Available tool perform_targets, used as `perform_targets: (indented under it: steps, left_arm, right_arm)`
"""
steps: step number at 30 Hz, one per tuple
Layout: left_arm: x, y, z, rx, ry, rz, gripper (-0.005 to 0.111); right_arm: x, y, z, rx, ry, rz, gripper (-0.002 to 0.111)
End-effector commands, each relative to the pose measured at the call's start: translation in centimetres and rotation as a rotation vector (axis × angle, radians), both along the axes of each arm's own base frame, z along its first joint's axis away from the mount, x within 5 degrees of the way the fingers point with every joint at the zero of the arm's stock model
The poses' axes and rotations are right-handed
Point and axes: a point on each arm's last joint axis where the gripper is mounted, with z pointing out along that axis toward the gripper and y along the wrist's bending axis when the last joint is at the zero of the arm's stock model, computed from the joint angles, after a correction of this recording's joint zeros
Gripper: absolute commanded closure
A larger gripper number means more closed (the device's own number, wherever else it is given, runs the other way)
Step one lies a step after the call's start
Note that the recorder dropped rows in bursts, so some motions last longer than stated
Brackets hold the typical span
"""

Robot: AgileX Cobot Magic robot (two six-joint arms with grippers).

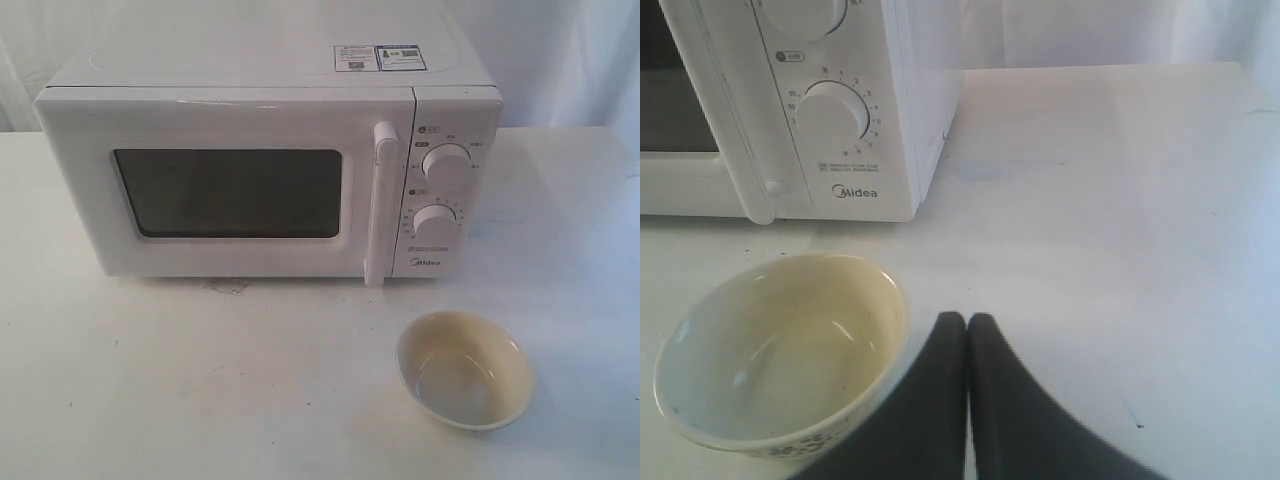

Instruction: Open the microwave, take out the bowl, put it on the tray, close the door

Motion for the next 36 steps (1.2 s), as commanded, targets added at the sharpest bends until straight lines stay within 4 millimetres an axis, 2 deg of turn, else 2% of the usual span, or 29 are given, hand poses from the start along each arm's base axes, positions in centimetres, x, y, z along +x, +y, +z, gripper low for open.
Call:
perform_targets:
  steps: [1,8,10,14,18,20,27,31,33,36]
  left_arm:
    - [-0.2,1.3,-1.6,-0.082,-0.039,0.156,0.107]
    - [0.6,4.0,-7.2,-0.132,0.137,0.493,0.107]
    - [0.8,4.4,-8.1,-0.115,0.184,0.55,0.107]
    - [0.9,4.7,-8.7,-0.07,0.188,0.59,0.107]
    - [1.0,4.9,-9.5,0.086,0.161,0.609,0.107]
    - [1.1,4.9,-9.9,0.11,0.167,0.614,0.107]
    - [1.5,5.1,-12.9,0.033,0.281,0.644,0.107]
    - [1.3,5.2,-13.3,0.088,0.311,0.642,0.107]
    - [1.1,5.1,-14.1,0.141,0.391,0.627,0.107]
    - [1.1,5.1,-14.1,0.137,0.391,0.63,0.107]
  right_arm:
    - [0.0,-0.1,-0.1,-0.004,-0.003,-0.007,0.108]
    - [0.0,-0.1,-0.1,-0.004,-0.003,-0.007,0.108]
    - [0.0,-0.1,-0.1,-0.004,-0.003,-0.007,0.108]
    - [0.0,0.0,-0.1,0.003,-0.005,-0.006,0.108]
    - [0.0,0.0,-0.1,0.003,-0.005,-0.006,0.108]
    - [0.0,0.0,-0.1,0.003,-0.005,-0.006,0.108]
    - [0.0,0.0,-0.1,0.003,-0.005,-0.006,0.108]
    - [0.0,0.0,-0.1,0.003,-0.005,-0.006,0.108]
    - [0.0,0.0,-0.1,0.003,-0.005,-0.006,0.108]
    - [0.0,0.0,-0.1,0.003,-0.005,-0.006,0.108]
